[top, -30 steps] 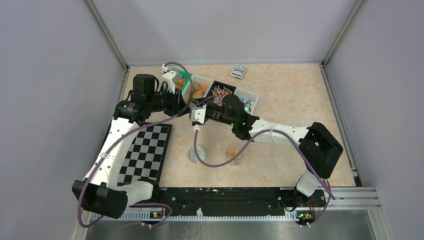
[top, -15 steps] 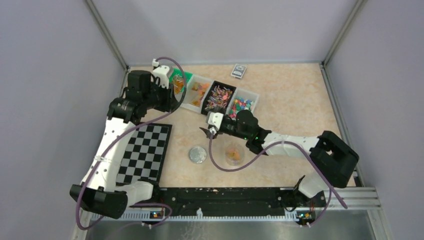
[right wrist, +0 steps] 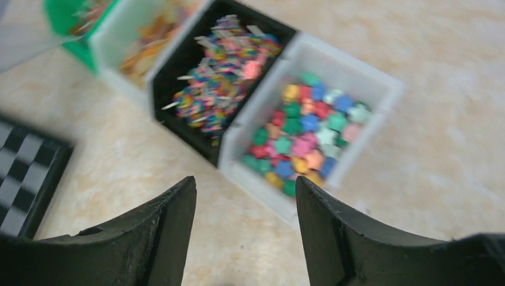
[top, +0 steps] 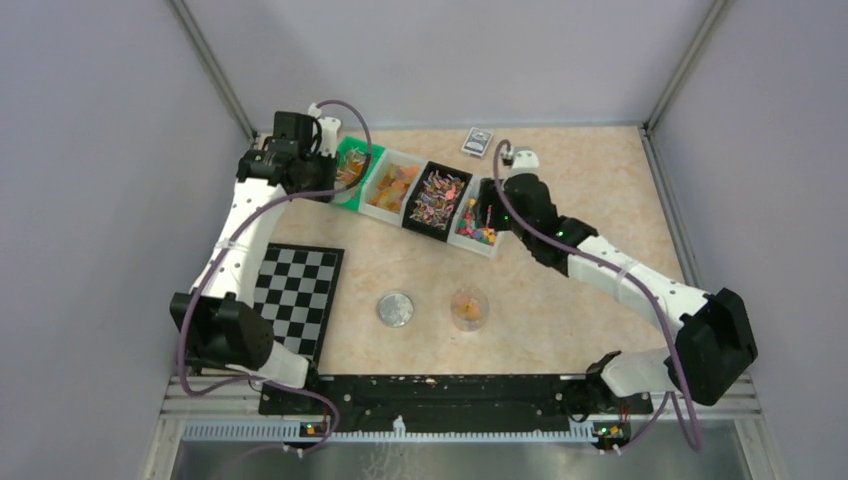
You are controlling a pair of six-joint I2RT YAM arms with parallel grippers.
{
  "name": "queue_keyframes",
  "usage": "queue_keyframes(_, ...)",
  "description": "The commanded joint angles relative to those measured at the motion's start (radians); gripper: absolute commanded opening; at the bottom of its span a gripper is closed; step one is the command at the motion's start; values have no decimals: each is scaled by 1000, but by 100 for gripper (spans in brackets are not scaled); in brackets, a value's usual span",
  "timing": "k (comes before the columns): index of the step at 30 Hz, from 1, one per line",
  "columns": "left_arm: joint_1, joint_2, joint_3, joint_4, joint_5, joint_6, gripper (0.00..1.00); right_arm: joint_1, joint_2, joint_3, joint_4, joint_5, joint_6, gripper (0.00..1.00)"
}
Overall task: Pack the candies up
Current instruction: Scoop the fake candies from the storage box.
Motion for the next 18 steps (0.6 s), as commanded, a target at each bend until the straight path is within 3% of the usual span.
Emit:
queue_keyframes(1, 15, 79, 135, -18, -65, 33, 0, -87, 2, 92, -310, 158, 287, 61)
queue_keyframes(7, 19, 190, 198, -36, -66, 54, 0, -173, 131, 203, -450, 191, 401, 61)
queue_keyframes(13, 23, 286, 280, -59, -76, 64, 0, -220, 215, 201, -386, 110, 416, 58)
queue_keyframes(18, 23, 349, 328, -66, -57, 73, 0, -226, 300, 257, -435, 138, 437, 57)
